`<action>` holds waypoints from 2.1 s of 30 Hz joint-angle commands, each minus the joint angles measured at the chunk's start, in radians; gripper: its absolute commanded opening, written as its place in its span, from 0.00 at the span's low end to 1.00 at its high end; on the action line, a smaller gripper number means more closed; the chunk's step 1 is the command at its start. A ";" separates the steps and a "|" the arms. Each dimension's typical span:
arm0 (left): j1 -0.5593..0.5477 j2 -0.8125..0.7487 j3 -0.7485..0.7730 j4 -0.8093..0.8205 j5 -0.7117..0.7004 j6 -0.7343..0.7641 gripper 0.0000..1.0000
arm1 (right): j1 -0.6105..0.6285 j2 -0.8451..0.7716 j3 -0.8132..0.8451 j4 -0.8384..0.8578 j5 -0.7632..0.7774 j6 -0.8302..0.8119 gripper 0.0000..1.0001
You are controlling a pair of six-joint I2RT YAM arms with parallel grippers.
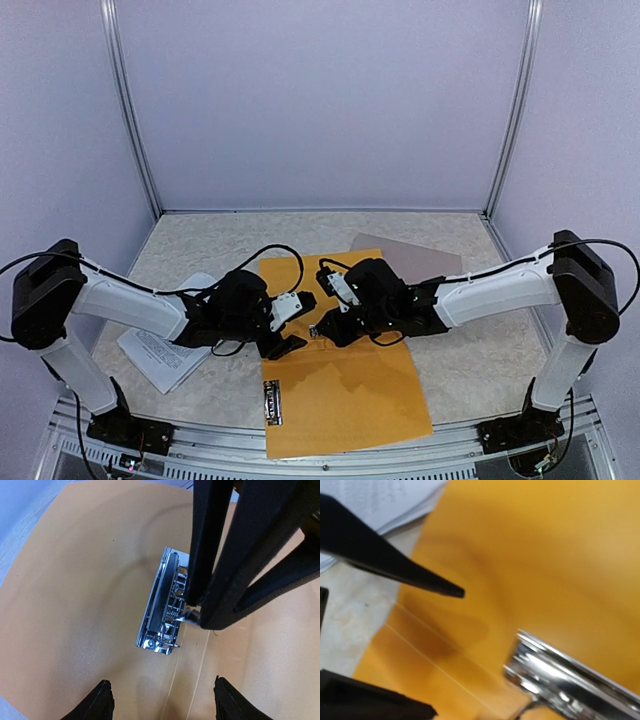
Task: Put the files into the folder
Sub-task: Open the spring clip on the folder, then pick up the file from the center of the board.
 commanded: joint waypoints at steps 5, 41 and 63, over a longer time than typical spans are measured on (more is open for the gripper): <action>-0.015 -0.169 -0.091 -0.106 -0.129 -0.104 0.66 | 0.061 0.107 0.127 -0.036 -0.037 -0.047 0.22; -0.037 -0.146 0.022 -0.171 -0.277 -0.426 0.70 | -0.018 0.007 -0.025 -0.067 0.149 0.008 0.73; 0.007 -0.258 -0.045 -0.195 -0.372 -0.452 0.70 | 0.043 0.158 0.170 -0.082 0.049 -0.010 0.61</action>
